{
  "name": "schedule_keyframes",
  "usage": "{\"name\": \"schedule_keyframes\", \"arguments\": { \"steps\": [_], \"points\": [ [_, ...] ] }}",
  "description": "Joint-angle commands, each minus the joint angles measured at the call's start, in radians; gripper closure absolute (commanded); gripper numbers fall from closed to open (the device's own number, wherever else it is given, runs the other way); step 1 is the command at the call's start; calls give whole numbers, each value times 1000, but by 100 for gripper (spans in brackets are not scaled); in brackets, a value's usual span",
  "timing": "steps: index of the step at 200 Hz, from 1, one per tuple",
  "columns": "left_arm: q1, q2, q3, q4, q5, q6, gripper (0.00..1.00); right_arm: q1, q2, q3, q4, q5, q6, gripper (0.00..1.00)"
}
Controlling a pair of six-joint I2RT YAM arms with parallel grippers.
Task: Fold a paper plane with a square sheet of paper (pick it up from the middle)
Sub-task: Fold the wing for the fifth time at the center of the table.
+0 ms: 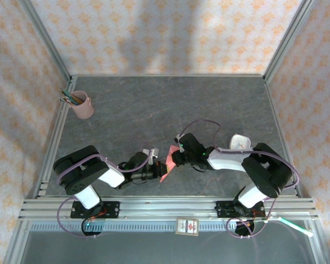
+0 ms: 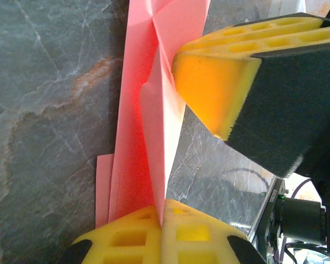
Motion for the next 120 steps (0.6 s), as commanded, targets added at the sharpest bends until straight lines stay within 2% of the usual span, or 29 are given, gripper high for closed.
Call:
{"name": "schedule_keyframes", "arguments": {
  "steps": [1, 120],
  "points": [
    [3, 14, -23, -156, -21, -11, 100, 5, 15, 23, -36, 64, -10, 86],
    [3, 12, -7, -184, -20, -7, 100, 4, 48, 8, -54, 112, -16, 89]
  ]
}}
